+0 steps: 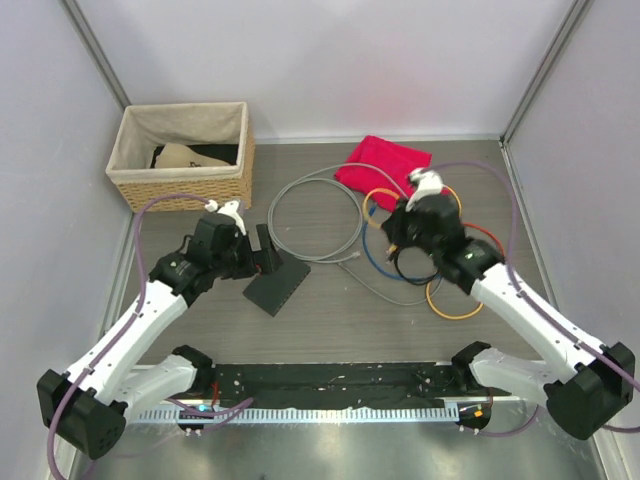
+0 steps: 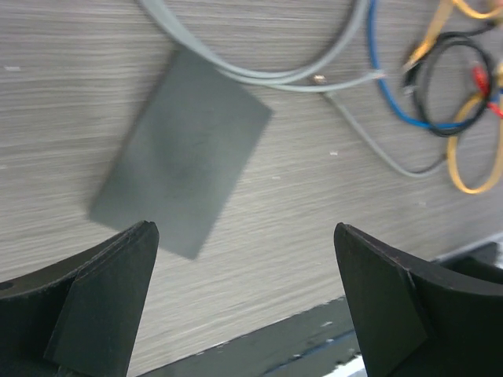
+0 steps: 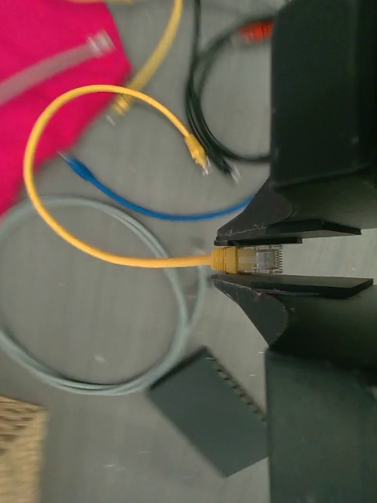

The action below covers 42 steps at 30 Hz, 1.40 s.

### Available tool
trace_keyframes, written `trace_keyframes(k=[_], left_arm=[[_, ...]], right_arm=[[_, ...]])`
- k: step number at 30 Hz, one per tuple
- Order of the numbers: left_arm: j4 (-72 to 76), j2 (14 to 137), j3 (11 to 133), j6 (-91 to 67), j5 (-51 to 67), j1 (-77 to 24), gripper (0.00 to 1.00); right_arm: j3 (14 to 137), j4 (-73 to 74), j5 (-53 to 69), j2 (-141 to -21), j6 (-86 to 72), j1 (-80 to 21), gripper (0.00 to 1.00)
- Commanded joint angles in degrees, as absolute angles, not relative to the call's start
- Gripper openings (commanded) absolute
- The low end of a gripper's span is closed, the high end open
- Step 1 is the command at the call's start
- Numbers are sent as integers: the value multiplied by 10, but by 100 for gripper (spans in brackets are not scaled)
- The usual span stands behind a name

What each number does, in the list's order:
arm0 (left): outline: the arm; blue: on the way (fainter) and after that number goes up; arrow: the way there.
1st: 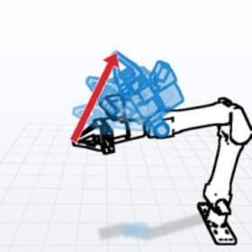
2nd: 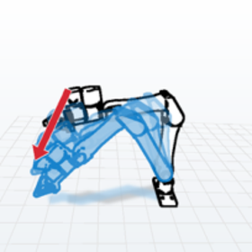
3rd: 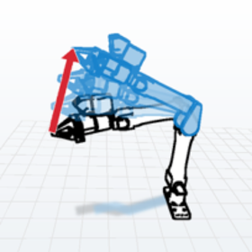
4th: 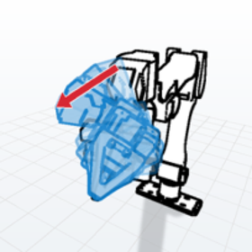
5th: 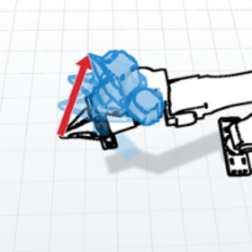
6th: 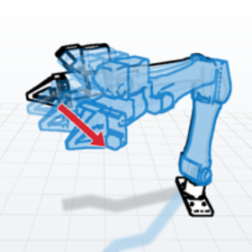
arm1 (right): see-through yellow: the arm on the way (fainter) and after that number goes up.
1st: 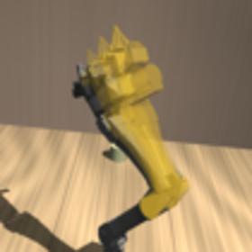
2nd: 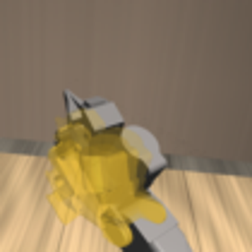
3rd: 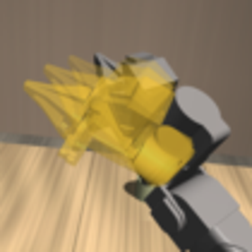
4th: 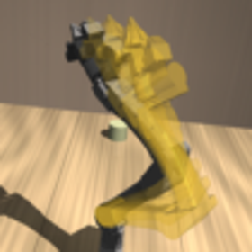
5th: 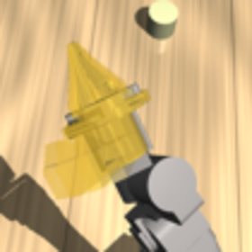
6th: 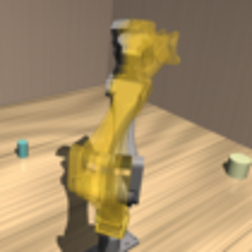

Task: Insert the plug into the switch port
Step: Insert the connector into the switch port.

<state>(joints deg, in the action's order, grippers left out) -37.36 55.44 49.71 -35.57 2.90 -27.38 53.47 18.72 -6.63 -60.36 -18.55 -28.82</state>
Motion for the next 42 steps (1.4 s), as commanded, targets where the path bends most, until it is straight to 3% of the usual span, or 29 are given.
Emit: trace_keyframes(k=[1,8,14,20,32,36,42], left_arm=[[-280,543,483,-468,33,-332,100],[-127,587,418,-628,-39,-424,100],[-89,656,410,-659,-29,-439,98],[-29,731,410,-710,-31,-476,91],[15,805,432,-755,-4,-526,54],[13,801,434,-746,-4,-526,25],[24,812,433,-756,34,-526,10]], right_arm=[[458,112,-189,-569,-239,-414,1],[336,-31,-256,-573,-323,-551,1],[323,-51,-287,-606,-342,-613,1],[291,-103,-315,-606,-356,-649,1],[271,-141,-357,-624,-338,-678,3],[271,-145,-330,-631,-334,-679,7],[264,-156,-324,-624,-325,-679,7]])
